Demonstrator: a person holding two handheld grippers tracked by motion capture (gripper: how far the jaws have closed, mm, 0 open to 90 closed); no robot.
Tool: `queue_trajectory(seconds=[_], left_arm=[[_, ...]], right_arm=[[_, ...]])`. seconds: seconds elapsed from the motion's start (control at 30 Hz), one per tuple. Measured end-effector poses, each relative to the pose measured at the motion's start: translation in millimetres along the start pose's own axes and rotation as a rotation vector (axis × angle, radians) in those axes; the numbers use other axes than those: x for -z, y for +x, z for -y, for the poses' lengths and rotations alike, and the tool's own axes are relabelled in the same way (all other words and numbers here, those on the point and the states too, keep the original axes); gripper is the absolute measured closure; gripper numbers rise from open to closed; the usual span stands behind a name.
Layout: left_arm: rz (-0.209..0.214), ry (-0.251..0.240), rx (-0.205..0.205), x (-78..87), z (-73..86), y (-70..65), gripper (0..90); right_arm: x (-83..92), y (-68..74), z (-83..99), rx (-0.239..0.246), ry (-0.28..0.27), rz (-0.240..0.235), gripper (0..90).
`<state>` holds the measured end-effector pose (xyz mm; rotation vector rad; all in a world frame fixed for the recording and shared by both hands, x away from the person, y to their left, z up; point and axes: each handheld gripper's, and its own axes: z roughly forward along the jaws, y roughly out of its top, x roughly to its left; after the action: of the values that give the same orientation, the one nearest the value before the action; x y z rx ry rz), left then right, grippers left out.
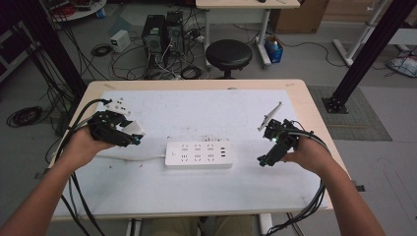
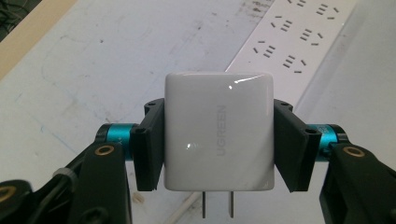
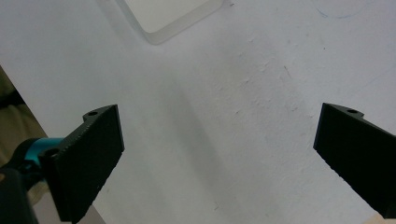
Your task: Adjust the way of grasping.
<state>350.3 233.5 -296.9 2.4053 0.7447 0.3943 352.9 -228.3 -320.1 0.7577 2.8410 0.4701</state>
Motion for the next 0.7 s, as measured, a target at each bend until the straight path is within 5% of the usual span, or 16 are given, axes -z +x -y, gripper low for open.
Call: queue_trajectory(seconds=[0.3,0.7], left_arm=[[0.042,-0.014,-0.068,-1.9,-3.5,-10.7,42.4],[0.113,-0.06,-0.145,-6.9,-11.7,-30.6,42.4]], right_arm=[[1.1,2.3,3.5,-0.045,-0.046,-0.008,1.0],[3.2,12.4,-0.3,-0.171,-0.16,-0.142,1.0]])
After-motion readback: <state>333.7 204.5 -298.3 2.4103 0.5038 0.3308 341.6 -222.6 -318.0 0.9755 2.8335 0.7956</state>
